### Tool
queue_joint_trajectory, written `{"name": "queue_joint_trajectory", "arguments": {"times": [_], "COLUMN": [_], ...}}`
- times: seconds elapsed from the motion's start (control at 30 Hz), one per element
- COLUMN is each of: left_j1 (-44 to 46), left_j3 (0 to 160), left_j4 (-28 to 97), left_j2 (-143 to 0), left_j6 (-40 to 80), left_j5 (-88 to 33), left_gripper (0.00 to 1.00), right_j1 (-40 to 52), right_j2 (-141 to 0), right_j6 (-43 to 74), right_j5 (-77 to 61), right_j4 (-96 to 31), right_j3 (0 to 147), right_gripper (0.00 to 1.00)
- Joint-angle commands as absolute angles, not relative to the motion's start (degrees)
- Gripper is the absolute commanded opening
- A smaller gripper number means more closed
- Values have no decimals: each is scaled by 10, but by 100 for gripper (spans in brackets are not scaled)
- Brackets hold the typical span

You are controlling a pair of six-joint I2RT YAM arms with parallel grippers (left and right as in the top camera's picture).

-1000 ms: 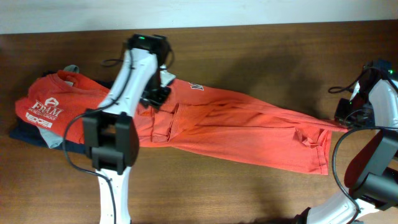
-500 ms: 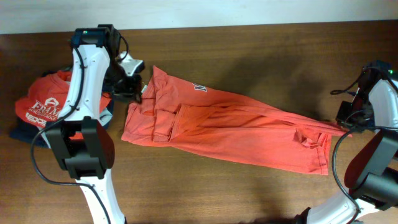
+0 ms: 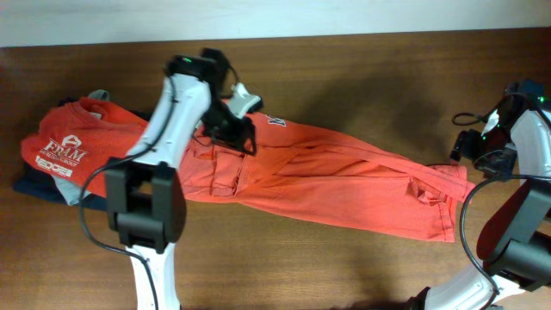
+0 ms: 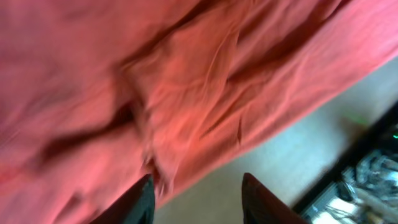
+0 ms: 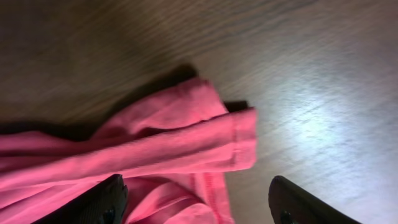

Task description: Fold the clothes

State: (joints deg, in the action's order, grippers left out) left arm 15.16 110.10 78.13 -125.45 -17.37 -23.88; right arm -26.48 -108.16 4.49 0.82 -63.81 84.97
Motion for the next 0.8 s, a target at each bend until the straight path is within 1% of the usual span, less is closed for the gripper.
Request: {"name": "queue_joint_trajectory", "arguments": {"times": [0.0,0.1,0.43,0.7,0.73,0.77], "left_j1": [180,190,191,198,200,203], "left_j3": [1045,1020,1013,1012,1012,1012], "left_j4": [736,703,629,624,625,627], "left_j2": [-1247,-1248,-1248,-1259,-1259,-1259], "left_j6": [-163,-157,-157,-157,-157,-157], "left_j5": [-161,-125,-74,-112,-112,-111], "left_gripper": [49,49,49,48,43,35], "right_j1": [-267,-267,-267,-267,-267,-267], "right_j2": [-1071,-1071,-1071,-1071,-1071,-1071], "right_j6": [48,48,47,47,47,47], "right_j5": [-46,-54,-54,-54,-54,-54], "right_j4": [-635,-634,-632,-625,-625,-625], "right_j3": [856,856,856,856,856,856], "right_gripper": [78,78,78,77,77,77]}}
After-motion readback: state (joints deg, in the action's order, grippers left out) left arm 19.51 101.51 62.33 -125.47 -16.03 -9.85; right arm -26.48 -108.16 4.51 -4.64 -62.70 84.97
